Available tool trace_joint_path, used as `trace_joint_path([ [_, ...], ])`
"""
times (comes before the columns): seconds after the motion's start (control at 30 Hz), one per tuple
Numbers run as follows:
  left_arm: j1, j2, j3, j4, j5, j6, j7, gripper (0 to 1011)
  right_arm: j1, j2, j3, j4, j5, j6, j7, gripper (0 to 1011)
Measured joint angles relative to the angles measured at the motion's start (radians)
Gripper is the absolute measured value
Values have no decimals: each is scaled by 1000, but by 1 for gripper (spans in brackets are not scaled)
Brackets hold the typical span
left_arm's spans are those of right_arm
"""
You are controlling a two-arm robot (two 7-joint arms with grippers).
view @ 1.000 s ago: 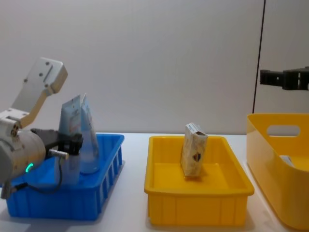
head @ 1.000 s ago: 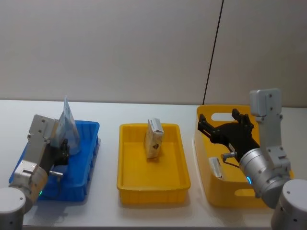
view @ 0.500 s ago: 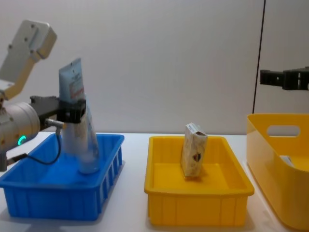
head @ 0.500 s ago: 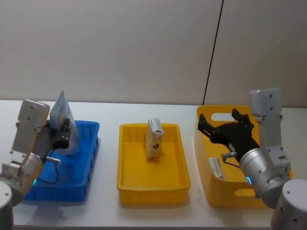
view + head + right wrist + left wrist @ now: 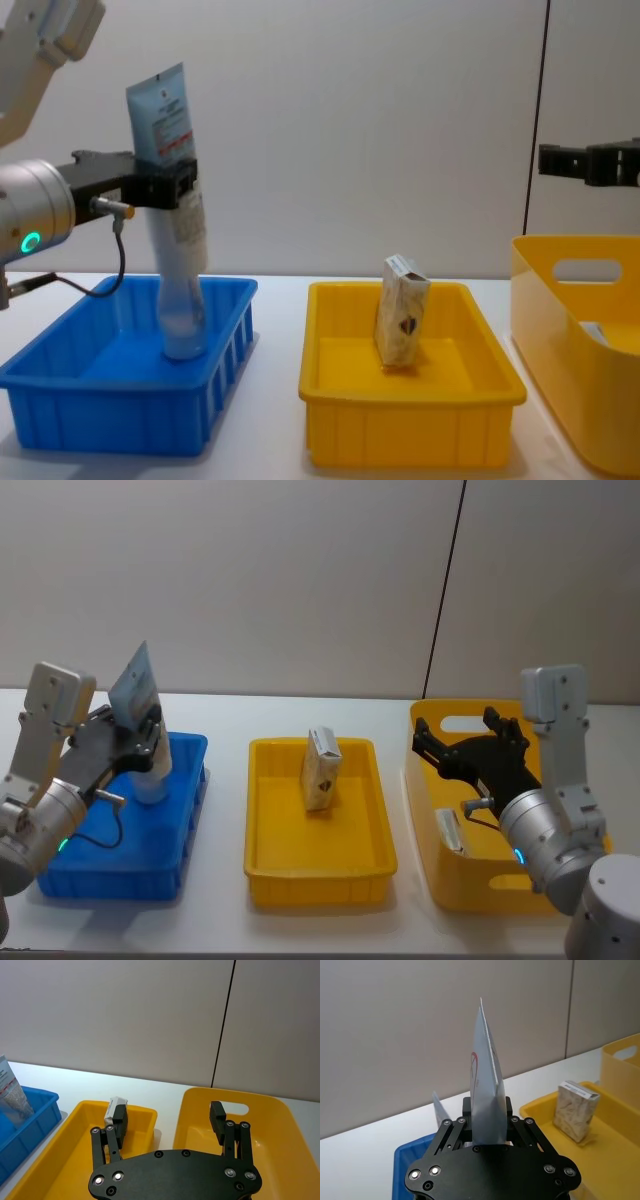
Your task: Bimanual collaborative sorting of washing and personal care products
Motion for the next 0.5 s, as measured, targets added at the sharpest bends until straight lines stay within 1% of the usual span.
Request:
trace_joint_path([
  [0.03, -1, 4, 1, -9, -5, 6, -16, 280, 0, 0, 0, 0, 0, 0, 0, 1002],
  [0.13, -4, 10, 4, -22, -14, 18, -40, 280, 0, 0, 0, 0, 0, 0, 0, 1002],
  [0.2, -9, 14, 10, -38, -26, 37, -70, 280, 0, 0, 0, 0, 0, 0, 0, 1002],
  [0.27, -10, 15, 12, -42, -29, 41, -77, 280, 0, 0, 0, 0, 0, 0, 0, 1002],
  [0.33, -16, 16, 20, -55, -41, 57, -102, 280, 0, 0, 0, 0, 0, 0, 0, 1002],
  [0.37, -16, 16, 20, -55, -41, 57, -102, 280, 0, 0, 0, 0, 0, 0, 0, 1002],
  [0.5, -24, 12, 32, -67, -61, 75, -134, 280, 0, 0, 0, 0, 0, 0, 0, 1002],
])
